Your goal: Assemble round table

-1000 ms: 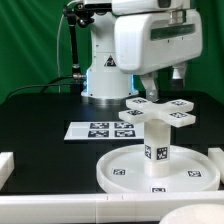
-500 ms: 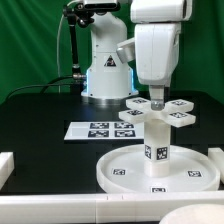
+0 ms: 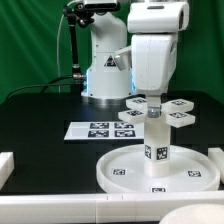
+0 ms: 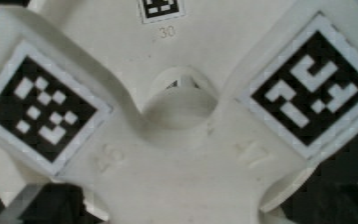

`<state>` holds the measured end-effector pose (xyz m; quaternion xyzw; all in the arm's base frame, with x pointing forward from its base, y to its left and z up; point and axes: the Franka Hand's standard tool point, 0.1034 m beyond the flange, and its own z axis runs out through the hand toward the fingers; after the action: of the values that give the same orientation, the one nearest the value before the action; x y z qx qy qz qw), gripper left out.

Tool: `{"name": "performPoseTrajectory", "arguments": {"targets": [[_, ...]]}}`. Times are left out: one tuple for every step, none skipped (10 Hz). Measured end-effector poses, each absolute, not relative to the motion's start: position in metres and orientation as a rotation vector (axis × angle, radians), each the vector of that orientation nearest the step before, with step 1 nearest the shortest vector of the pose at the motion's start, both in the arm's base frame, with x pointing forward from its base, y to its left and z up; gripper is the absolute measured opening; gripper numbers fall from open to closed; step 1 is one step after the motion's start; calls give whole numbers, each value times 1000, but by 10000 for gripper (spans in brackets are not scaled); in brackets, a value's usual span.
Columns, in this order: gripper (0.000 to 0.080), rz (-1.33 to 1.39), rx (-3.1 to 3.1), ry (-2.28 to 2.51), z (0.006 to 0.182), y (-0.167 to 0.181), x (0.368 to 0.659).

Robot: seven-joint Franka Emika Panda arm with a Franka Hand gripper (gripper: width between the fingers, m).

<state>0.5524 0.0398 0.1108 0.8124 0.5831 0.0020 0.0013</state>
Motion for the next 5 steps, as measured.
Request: {"name": "performPoseTrajectory", "arguments": {"targets": [[649,4,2553,1828,110,40,552],[649,1,2553,1829,108,40,551],[649,1,2554,1828,108,40,551],[649,-1,2555,1827,108,39,551],[649,-2,2558,1824,108,38,551]]}}
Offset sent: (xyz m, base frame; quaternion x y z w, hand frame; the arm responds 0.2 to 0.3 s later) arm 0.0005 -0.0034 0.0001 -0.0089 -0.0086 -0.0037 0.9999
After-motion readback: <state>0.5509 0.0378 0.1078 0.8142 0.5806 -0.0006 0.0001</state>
